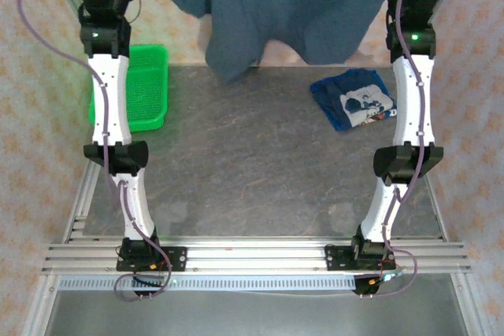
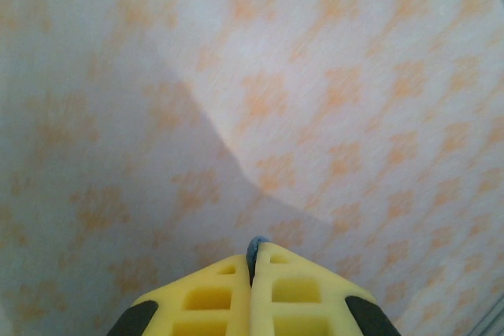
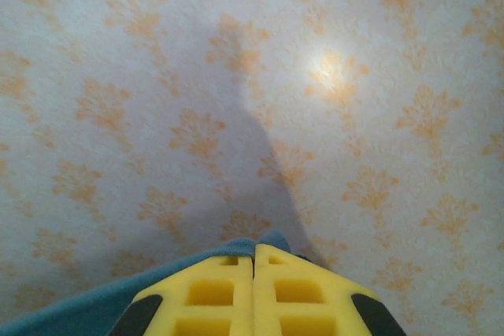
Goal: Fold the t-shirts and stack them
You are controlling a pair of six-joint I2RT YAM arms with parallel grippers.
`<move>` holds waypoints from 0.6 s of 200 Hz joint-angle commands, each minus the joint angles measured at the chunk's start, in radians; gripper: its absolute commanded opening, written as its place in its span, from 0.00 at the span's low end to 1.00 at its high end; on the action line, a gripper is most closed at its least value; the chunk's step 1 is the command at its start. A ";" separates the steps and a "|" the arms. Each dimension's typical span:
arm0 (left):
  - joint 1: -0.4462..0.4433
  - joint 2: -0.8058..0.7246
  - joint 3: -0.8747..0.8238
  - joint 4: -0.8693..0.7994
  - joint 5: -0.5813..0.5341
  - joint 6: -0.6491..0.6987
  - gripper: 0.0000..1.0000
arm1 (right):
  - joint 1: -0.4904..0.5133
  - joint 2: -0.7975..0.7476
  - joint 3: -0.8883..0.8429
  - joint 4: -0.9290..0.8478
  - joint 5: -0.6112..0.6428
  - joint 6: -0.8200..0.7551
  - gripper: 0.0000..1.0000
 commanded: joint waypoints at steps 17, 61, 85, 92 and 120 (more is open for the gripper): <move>0.007 -0.113 -0.002 -0.199 0.168 0.162 0.00 | -0.009 -0.251 -0.378 0.097 -0.068 -0.027 0.00; -0.090 -0.577 -0.943 -0.211 0.105 0.400 0.00 | -0.004 -0.600 -1.072 0.215 -0.179 0.009 0.00; -0.091 -0.824 -1.450 -0.176 0.002 0.374 0.00 | 0.007 -0.762 -1.363 0.163 -0.212 0.060 0.00; -0.091 -0.880 -1.557 -0.199 -0.032 0.370 0.00 | 0.014 -0.801 -1.438 0.131 -0.218 0.079 0.00; -0.090 -1.058 -1.882 -0.284 -0.142 0.326 0.00 | 0.026 -0.989 -1.659 -0.086 -0.114 0.128 0.00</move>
